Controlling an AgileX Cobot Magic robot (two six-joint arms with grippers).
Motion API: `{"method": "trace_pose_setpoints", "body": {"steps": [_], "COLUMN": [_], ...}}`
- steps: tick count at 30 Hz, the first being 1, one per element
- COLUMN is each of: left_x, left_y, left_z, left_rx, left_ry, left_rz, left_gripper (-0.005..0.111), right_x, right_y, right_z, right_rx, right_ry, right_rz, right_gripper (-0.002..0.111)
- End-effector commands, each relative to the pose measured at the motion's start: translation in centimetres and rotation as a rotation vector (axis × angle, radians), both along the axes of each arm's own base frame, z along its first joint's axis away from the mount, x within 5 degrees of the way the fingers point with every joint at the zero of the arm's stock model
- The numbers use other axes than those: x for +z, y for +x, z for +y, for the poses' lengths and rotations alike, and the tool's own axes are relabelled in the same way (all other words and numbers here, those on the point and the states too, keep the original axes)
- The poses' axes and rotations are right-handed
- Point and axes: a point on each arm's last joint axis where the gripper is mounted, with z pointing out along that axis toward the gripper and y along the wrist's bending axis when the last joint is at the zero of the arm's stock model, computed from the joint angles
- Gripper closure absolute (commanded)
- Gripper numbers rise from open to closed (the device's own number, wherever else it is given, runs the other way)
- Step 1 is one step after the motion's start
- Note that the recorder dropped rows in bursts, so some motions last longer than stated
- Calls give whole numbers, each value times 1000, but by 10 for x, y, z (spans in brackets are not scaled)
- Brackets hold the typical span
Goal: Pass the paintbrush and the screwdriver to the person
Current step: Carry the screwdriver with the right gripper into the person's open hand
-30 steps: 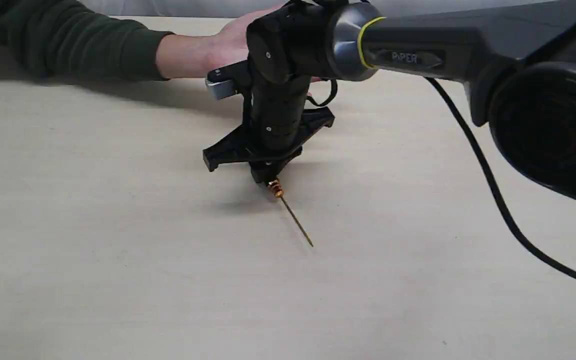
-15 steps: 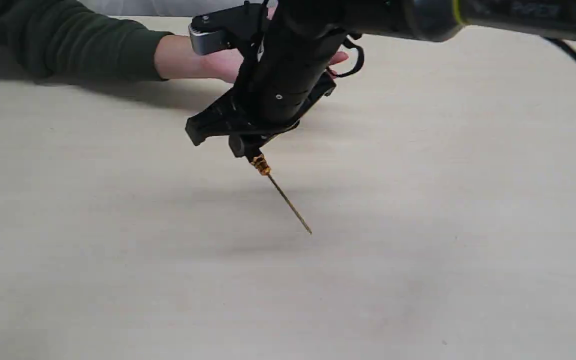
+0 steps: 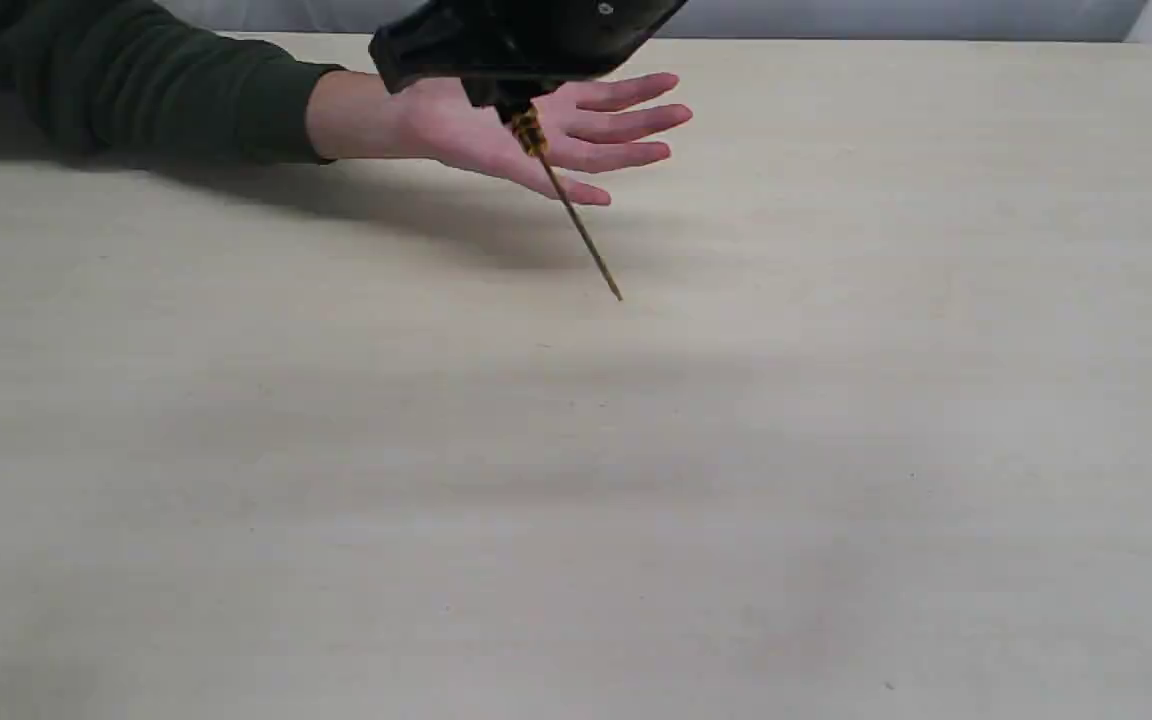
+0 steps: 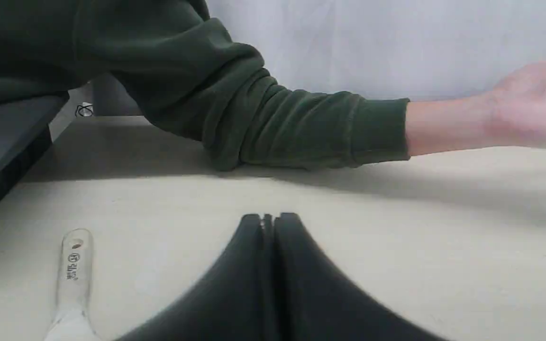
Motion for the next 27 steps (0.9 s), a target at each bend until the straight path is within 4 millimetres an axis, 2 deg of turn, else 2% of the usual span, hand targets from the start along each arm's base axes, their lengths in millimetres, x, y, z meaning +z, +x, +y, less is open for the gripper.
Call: {"method": "trace_pose_setpoints", "body": {"steps": [1, 4, 14, 20, 27], "left_x": [0, 0, 0, 0, 0], "left_y": [0, 0, 0, 0, 0], "left_z": [0, 0, -1, -1, -1], "left_rx": [-7, -7, -7, -7, -7], "left_ry": [-3, -6, -6, -6, -6], "left_rz": [-11, -8, -10, -10, -10], "left_gripper": [107, 107, 107, 107, 107], "right_x": [10, 10, -21, -45, -67], "right_y": [17, 33, 86, 105, 126], "right_z": [-1, 2, 1, 2, -8], "right_rx": [-53, -88, -153, -156, -214], "right_ry": [-36, -75, -146, -218, -232], "right_rz": [-85, -119, -125, -135, -96], "right_gripper": [104, 104, 104, 104, 104]}}
